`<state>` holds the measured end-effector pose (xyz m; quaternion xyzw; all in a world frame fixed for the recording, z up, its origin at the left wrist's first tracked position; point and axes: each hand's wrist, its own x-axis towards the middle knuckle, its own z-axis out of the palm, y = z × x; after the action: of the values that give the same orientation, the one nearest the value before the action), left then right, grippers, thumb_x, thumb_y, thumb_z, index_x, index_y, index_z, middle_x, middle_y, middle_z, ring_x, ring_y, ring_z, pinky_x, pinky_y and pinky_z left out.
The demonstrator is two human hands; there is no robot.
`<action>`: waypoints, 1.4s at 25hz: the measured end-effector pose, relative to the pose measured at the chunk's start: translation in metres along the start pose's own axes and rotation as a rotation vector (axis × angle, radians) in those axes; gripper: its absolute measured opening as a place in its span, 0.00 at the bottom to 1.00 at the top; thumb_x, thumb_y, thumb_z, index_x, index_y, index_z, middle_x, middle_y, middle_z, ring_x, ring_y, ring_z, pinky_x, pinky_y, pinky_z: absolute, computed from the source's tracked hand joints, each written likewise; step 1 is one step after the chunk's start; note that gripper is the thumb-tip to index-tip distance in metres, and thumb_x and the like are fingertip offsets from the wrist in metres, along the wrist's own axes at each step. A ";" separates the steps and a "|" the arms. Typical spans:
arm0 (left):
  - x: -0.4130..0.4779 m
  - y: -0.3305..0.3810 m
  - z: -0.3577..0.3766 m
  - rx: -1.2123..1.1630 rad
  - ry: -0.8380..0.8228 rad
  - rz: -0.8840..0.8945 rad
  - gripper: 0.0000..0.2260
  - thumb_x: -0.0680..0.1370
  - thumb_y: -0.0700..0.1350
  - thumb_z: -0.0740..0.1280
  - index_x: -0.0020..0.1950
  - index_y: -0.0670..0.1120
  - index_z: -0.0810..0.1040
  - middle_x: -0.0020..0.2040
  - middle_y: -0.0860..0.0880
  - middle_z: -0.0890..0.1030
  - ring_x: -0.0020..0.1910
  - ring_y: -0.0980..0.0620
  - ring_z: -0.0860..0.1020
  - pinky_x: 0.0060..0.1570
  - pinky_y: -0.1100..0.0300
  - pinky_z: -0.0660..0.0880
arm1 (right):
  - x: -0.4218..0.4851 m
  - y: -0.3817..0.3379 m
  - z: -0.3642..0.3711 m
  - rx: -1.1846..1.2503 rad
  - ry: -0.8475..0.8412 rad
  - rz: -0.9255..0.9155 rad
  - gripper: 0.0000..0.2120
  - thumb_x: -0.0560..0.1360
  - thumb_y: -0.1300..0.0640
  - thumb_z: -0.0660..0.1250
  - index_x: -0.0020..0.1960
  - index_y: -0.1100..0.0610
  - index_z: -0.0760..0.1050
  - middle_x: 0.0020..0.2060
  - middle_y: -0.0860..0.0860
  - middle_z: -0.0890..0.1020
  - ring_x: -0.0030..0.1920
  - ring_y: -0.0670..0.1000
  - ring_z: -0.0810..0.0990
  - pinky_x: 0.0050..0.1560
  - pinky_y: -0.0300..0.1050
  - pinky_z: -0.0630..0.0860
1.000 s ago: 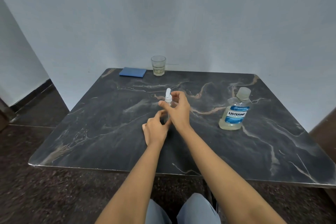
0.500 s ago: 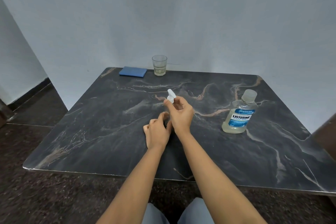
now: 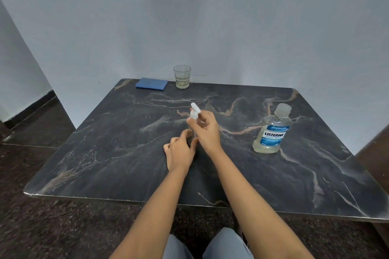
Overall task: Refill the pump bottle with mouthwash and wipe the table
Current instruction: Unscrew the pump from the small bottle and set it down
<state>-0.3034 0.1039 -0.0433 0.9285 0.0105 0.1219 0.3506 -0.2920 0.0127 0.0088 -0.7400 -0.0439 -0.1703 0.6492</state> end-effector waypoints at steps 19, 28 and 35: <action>0.001 -0.003 0.004 0.001 -0.008 -0.016 0.21 0.77 0.61 0.62 0.68 0.53 0.70 0.50 0.54 0.81 0.61 0.52 0.72 0.58 0.54 0.60 | 0.030 -0.020 -0.059 -0.835 -0.074 0.603 0.20 0.67 0.55 0.75 0.54 0.61 0.74 0.51 0.56 0.79 0.51 0.57 0.80 0.46 0.48 0.76; 0.001 -0.002 0.006 0.035 0.013 -0.017 0.22 0.78 0.60 0.62 0.68 0.51 0.70 0.55 0.52 0.81 0.63 0.51 0.72 0.60 0.53 0.60 | 0.006 0.012 -0.053 -0.801 0.097 0.626 0.17 0.72 0.49 0.68 0.56 0.58 0.74 0.57 0.57 0.79 0.61 0.60 0.74 0.58 0.53 0.72; 0.000 -0.004 0.007 0.029 0.000 -0.007 0.26 0.76 0.60 0.64 0.70 0.49 0.68 0.61 0.50 0.79 0.64 0.49 0.72 0.63 0.51 0.60 | -0.016 0.015 -0.055 -0.829 0.187 0.500 0.15 0.76 0.47 0.63 0.54 0.58 0.74 0.53 0.55 0.81 0.58 0.58 0.76 0.59 0.55 0.68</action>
<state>-0.3013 0.1024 -0.0505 0.9334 0.0154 0.1207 0.3376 -0.3138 -0.0405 -0.0049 -0.9055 0.2649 -0.0783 0.3222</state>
